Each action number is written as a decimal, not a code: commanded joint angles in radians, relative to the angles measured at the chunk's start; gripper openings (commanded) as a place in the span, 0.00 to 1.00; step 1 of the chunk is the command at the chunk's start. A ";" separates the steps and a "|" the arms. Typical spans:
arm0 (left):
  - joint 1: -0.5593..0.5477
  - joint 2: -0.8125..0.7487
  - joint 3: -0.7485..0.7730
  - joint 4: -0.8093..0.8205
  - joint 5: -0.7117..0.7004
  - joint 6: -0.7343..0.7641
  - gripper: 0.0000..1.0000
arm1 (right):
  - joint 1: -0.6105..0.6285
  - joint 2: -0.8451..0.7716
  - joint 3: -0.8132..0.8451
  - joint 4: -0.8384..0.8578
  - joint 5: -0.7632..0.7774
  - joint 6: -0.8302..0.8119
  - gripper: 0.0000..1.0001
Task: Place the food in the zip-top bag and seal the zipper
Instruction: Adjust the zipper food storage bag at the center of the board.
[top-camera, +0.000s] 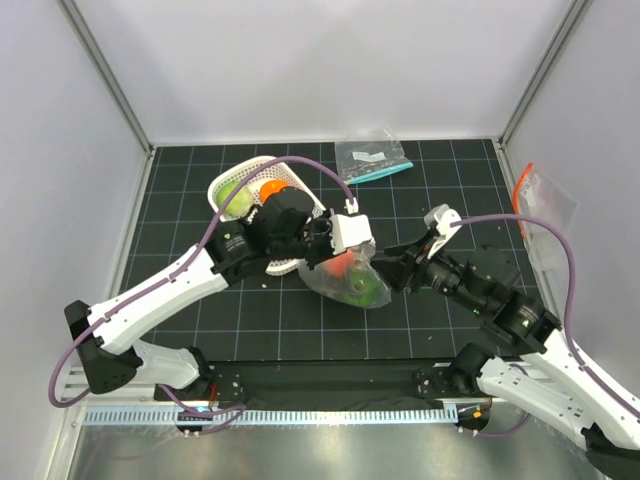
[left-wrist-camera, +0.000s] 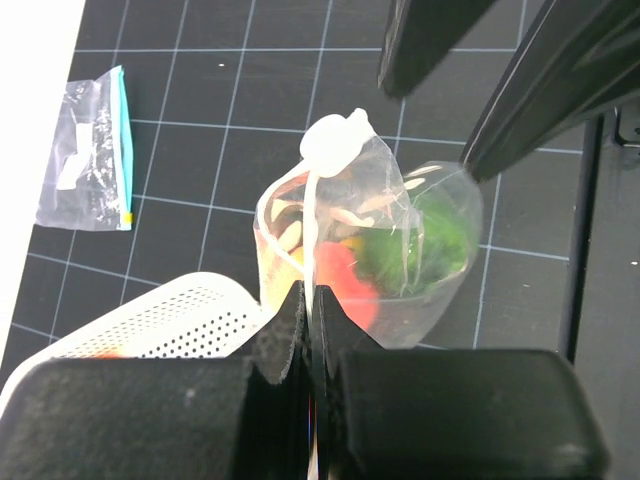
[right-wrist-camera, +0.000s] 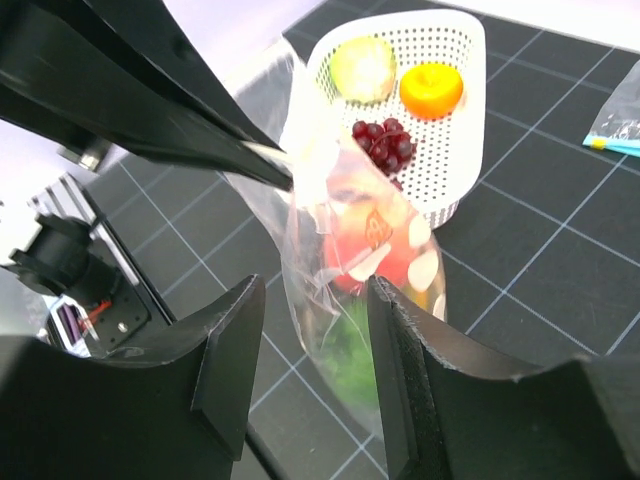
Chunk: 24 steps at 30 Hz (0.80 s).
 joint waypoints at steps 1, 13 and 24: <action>0.013 -0.050 0.010 0.057 0.037 -0.007 0.00 | 0.002 0.032 0.011 0.079 -0.027 -0.038 0.52; 0.017 -0.042 0.027 0.031 0.116 -0.024 0.00 | 0.002 0.023 -0.016 0.132 -0.001 -0.062 0.46; 0.022 -0.034 0.034 0.032 0.132 -0.039 0.06 | 0.002 0.052 0.013 0.097 -0.010 -0.060 0.01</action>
